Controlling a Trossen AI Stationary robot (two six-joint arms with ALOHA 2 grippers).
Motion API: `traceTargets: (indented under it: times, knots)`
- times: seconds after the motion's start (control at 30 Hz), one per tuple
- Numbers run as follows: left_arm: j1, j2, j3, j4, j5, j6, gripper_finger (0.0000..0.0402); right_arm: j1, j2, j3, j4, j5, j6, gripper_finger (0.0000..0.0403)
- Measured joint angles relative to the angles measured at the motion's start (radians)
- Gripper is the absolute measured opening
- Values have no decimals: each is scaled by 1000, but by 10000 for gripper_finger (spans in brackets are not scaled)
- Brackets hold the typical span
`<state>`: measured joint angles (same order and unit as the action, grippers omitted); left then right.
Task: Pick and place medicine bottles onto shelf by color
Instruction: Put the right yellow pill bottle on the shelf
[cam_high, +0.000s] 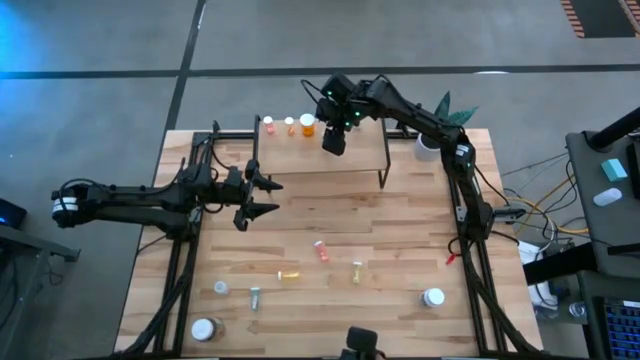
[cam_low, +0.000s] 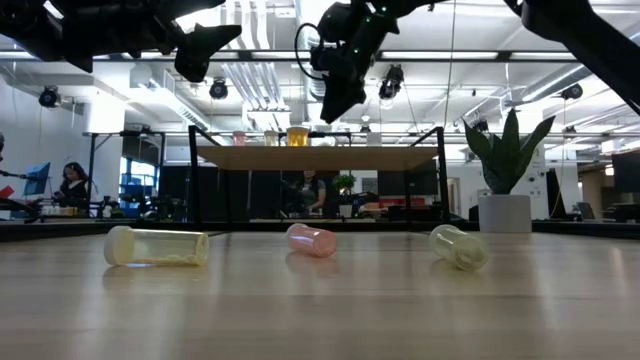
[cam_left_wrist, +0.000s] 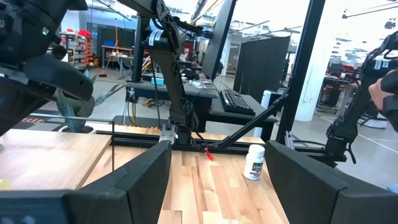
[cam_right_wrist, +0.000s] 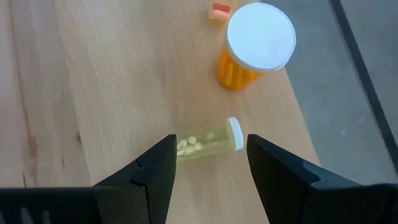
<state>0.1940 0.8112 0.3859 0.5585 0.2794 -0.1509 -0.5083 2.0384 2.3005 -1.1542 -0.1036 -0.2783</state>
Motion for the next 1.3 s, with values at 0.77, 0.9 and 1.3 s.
traceTargets:
  times: [0.77,0.9,1.3]
  knots:
    - [0,0,0,1,0,0,244,62,-1,-187,140,244,474,187]
    - [0,0,0,1,0,0,244,61,-1,-205,148,246,496,187]
    - [0,0,0,0,0,0,244,62,-1,-240,139,243,480,162]
